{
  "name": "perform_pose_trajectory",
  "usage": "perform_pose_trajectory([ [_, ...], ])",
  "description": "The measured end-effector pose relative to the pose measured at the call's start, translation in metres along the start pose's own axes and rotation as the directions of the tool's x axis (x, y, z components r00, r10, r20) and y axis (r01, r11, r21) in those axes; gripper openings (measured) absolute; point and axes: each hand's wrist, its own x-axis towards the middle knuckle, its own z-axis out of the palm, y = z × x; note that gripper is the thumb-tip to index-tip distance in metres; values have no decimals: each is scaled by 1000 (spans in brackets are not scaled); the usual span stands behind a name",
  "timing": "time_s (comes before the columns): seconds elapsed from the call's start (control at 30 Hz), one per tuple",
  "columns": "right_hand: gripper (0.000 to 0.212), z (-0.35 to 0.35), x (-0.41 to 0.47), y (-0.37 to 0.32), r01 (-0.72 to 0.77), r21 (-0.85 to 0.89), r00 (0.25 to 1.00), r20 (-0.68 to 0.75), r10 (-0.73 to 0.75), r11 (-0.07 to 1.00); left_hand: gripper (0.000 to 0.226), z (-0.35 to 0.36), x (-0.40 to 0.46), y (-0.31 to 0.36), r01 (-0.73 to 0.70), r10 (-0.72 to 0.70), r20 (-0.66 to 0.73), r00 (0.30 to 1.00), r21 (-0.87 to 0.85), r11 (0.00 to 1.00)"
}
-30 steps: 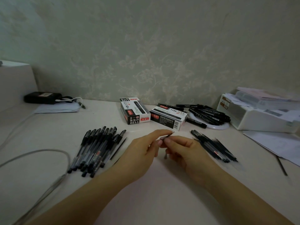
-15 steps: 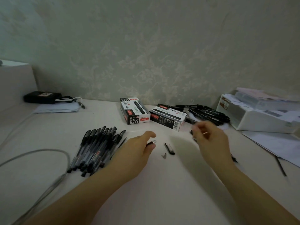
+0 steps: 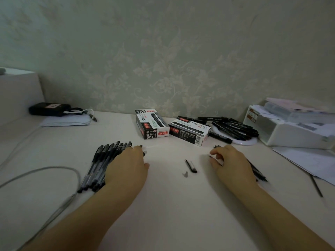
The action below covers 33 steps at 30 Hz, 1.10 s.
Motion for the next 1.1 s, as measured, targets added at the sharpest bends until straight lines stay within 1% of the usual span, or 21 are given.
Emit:
perform_pose_trajectory([
  [0.1, 18, 0, -2, -7, 54, 46, 998, -32, -52, 998, 30, -1, 1, -2, 20, -21, 10, 1000, 68, 997],
  [0.23, 19, 1, -3, -9, 70, 82, 998, -8, -70, 994, 24, -2, 2, -3, -37, 24, 89, 996, 155, 987],
  [0.33, 17, 0, -3, -13, 73, 129, 997, -22, -71, 989, 22, -1, 1, 3, -66, 50, 129, 990, 126, 990],
  [0.37, 15, -1, -4, -16, 80, 183, 996, -49, -72, 980, 21, -1, 0, 5, -69, 60, 111, 992, 83, 994],
  [0.43, 10, -5, -7, -25, 72, 361, 996, -72, -49, 930, 21, -3, 0, 11, -89, 91, 34, 995, -68, 994],
  [0.47, 8, -6, -8, -30, 44, 465, 999, -31, -34, 884, 23, -4, 0, 14, -102, 102, -4, 995, -163, 981],
  [0.5, 7, -7, -10, -37, -5, 569, 998, 50, -29, 822, 23, -6, -1, 18, -106, 102, -27, 994, -275, 956],
  [0.57, 3, -7, -16, -50, -144, 720, 962, 261, -73, 679, 24, -9, -3, 26, -73, 87, 4, 996, -513, 855],
  [0.6, 5, -6, -19, -55, -192, 751, 932, 342, -123, 632, 25, -10, -4, 29, -37, 83, 46, 995, -617, 786],
  [0.67, 8, -3, -25, -62, -236, 759, 867, 447, -221, 607, 27, -5, -7, 36, 37, 93, 129, 987, -754, 656],
  [0.7, 7, -2, -28, -64, -254, 756, 838, 484, -253, 603, 26, -2, -9, 38, 64, 96, 158, 983, -776, 627],
  [0.77, 11, -1, -29, -62, -296, 750, 802, 532, -273, 592, 24, 3, -11, 40, 97, 96, 195, 976, -787, 609],
  [0.83, 14, -1, -26, -59, -337, 750, 798, 548, -249, 569, 20, 5, -11, 38, 103, 145, 218, 965, -826, 554],
  [0.87, 15, -1, -24, -57, -364, 760, 815, 540, -211, 539, 17, 6, -11, 36, 91, 194, 224, 955, -843, 530],
  [0.9, 17, -2, -21, -56, -395, 776, 839, 522, -150, 491, 14, 6, -11, 35, 57, 251, 220, 943, -847, 528],
  [0.93, 18, -3, -19, -54, -416, 800, 866, 493, -79, 432, 12, 7, -12, 34, 8, 301, 206, 931, -837, 547],
  [1.0, 19, -5, -15, -51, -399, 864, 914, 403, 53, 307, 12, 9, -13, 33, -79, 357, 178, 917, -795, 601],
  [1.1, 18, -8, -12, -48, -328, 928, 940, 302, 158, 178, 13, 10, -15, 34, -118, 362, 165, 917, -754, 646],
])
